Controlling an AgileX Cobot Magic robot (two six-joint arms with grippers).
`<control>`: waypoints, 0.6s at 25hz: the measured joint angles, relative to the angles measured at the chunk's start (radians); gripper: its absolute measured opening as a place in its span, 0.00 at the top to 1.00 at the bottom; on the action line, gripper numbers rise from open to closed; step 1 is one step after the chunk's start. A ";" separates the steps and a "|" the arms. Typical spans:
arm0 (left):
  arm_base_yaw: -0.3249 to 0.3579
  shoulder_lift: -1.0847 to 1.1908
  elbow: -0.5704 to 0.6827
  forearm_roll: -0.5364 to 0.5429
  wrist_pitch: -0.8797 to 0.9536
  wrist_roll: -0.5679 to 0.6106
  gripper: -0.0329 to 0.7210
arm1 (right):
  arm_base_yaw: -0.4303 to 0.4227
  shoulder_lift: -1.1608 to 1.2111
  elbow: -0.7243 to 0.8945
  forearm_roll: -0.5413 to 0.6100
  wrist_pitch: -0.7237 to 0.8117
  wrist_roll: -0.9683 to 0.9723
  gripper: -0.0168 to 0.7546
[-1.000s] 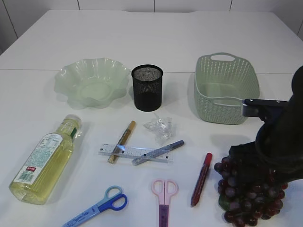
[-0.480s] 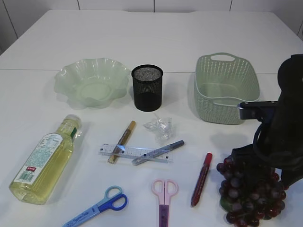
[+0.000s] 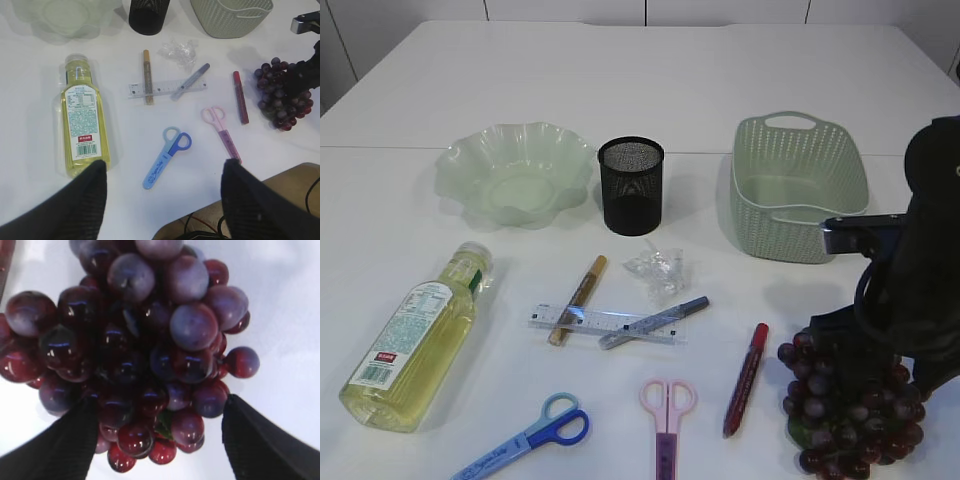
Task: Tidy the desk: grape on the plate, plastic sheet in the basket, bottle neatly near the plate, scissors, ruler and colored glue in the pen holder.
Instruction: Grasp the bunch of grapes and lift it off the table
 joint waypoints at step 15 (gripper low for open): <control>0.000 0.000 0.000 0.000 0.026 -0.002 0.27 | 0.000 0.108 -0.012 -0.012 -0.046 -0.008 0.21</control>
